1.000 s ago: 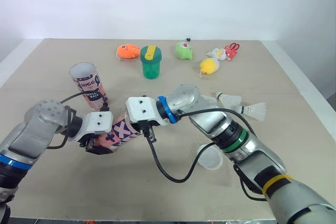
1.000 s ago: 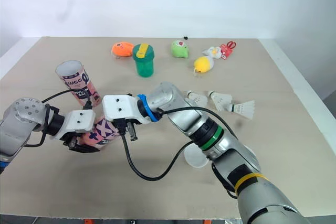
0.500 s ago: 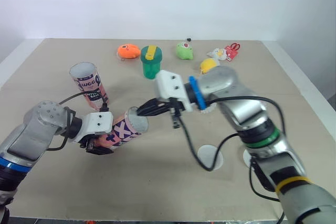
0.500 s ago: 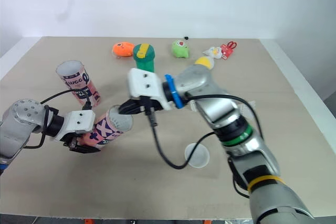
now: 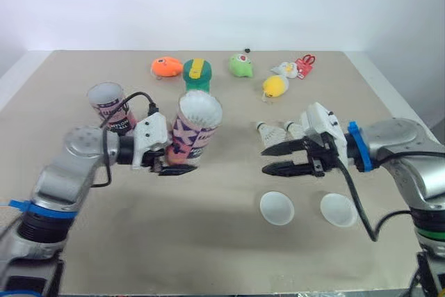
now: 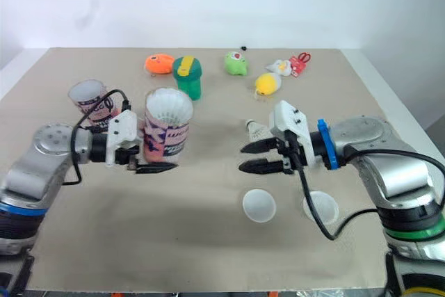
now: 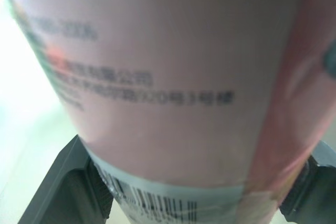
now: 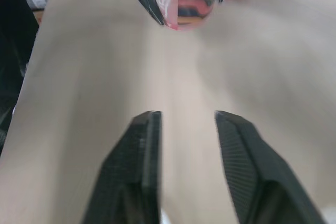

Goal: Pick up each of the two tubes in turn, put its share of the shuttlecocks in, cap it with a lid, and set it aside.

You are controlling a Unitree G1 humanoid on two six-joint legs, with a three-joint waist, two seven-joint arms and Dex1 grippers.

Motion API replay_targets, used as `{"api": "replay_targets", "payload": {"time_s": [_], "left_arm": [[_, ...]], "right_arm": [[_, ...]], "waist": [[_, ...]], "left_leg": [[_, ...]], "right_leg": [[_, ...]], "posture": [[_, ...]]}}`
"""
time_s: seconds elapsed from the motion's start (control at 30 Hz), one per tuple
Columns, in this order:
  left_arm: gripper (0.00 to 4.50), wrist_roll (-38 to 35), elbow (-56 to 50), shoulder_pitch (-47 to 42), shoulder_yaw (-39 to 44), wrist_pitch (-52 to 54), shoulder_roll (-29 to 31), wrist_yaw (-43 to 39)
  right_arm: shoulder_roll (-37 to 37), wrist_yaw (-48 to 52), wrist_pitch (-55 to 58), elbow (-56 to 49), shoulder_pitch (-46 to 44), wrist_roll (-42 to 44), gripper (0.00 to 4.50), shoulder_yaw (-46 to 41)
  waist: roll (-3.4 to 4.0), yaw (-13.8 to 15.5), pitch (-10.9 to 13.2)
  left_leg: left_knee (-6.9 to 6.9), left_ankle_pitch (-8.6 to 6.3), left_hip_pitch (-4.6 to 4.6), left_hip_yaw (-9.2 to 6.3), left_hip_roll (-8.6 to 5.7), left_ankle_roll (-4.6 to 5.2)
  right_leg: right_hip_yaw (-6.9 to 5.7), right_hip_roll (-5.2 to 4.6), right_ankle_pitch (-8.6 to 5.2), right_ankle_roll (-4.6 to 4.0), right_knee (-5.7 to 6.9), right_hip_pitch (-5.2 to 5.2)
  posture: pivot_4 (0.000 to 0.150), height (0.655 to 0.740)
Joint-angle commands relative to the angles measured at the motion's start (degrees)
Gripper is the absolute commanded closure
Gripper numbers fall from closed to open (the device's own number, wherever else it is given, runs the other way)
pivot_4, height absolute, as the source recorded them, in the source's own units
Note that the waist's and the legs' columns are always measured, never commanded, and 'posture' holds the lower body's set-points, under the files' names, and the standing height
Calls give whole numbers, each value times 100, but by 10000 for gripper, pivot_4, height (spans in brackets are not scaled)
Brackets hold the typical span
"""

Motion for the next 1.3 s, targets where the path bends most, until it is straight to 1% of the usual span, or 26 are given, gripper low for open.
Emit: {"api": "replay_targets", "payload": {"time_s": [0.03,0.07,0.1,0.23,0.37,0.53,0.6,0.77,0.83,0.87,0.9,0.97,1.0,1.03,1.07,1.13,1.17,1.3], "left_arm": [[10577,24,106,469,-195,-538,-678,629],[10577,99,252,596,-247,-737,-813,706],[10577,132,410,716,-290,-905,-962,789],[10577,299,991,888,-384,-1444,-1347,1051],[10577,428,1655,948,-461,-1804,-1628,1227],[10577,511,1975,1151,-557,-1919,-1675,1252],[10577,587,2133,1207,-592,-2050,-1623,1221],[10577,633,2327,1228,-608,-2192,-1538,1188],[10577,606,2386,1237,-597,-2190,-1535,1192],[10577,596,2421,1236,-595,-2204,-1536,1195],[10577,597,2478,1238,-597,-2240,-1539,1193],[10577,651,2598,1248,-633,-2330,-1523,1182],[10577,687,2641,1259,-658,-2378,-1505,1170],[10577,707,2674,1269,-674,-2416,-1493,1163],[10577,721,2714,1277,-687,-2453,-1484,1160],[10577,745,2801,1281,-705,-2542,-1468,1162],[10577,740,2835,1281,-704,-2567,-1467,1162],[10577,689,2914,1286,-678,-2573,-1482,1157]], "right_arm": [[-379,156,-553,4,393,-325,7643,-66],[-433,141,-695,38,500,-430,3516,-5],[-473,131,-861,89,606,-546,826,66],[-375,24,-1302,309,787,-794,826,210],[76,-469,-1961,918,742,-1394,826,574],[511,-637,-2134,1187,628,-1598,826,837],[573,-670,-2223,1253,653,-1773,826,994],[542,-650,-2335,1324,748,-1911,826,1074],[519,-654,-2376,1332,799,-1944,5888,1075],[520,-646,-2356,1323,818,-1932,7328,1071],[520,-638,-2340,1306,837,-1925,11500,1072],[519,-634,-2329,1288,857,-1935,21574,1083],[516,-634,-2329,1283,859,-1943,25544,1088],[514,-635,-2328,1281,859,-1950,27523,1090],[511,-636,-2327,1279,860,-1957,31472,1091],[500,-635,-2324,1272,866,-1968,41472,1093],[494,-635,-2326,1270,870,-1973,43699,1091],[467,-594,-2321,1257,856,-1944,43699,1053]], "waist": [[-4,3,3],[-5,0,3],[-5,6,3],[-7,5,4],[-10,3,0],[-3,8,-3],[5,8,-8],[18,4,-17],[18,1,-17],[17,1,-17],[16,0,-18],[19,-4,-26],[20,-4,-31],[22,-6,-37],[23,-9,-40],[26,-9,-50],[27,-10,-54],[35,-9,-62]], "left_leg": [[0,0,0,0,-1,0],[3,0,1,1,-3,1],[3,0,-2,0,-3,0],[14,4,9,1,-3,-2],[21,13,20,6,-5,1],[27,13,24,9,-7,1],[26,13,26,8,-7,1],[25,13,36,8,-7,1],[22,13,55,8,-7,1],[17,13,71,8,-7,1],[11,12,96,9,-7,0],[2,11,116,10,-7,-1],[1,11,118,9,-7,-1],[0,11,120,9,-7,-1],[0,11,123,9,-6,-1],[0,11,125,9,-6,-2],[0,11,125,10,-6,-2],[-2,11,125,10,-6,-2]], "right_leg": [[0,-1,0,0,0,1],[1,-3,1,1,0,1],[3,-1,8,11,-7,-1],[5,1,23,13,-5,8],[13,2,28,-4,-10,19],[20,0,34,10,-12,28],[19,1,43,28,-12,29],[19,2,37,18,-12,37],[19,3,27,0,-12,51],[20,2,22,-5,-12,65],[20,2,19,-8,-13,85],[20,2,15,-15,-13,96],[20,2,15,-16,-13,97],[20,2,15,-17,-13,98],[20,3,15,-17,-13,99],[21,3,15,-18,-13,100],[21,2,15,-18,-13,100],[21,3,14,-19,-13,99]], "posture": [[1500,7400],[1500,7400],[1500,7400],[1500,7400],[1500,7400],[1500,7400],[1500,7400],[1500,7400],[1500,7400],[1500,7400],[1500,7400],[1500,7400],[1500,7400],[1500,7400],[1500,7400],[1500,7400],[1500,7400],[1500,7400]]}}
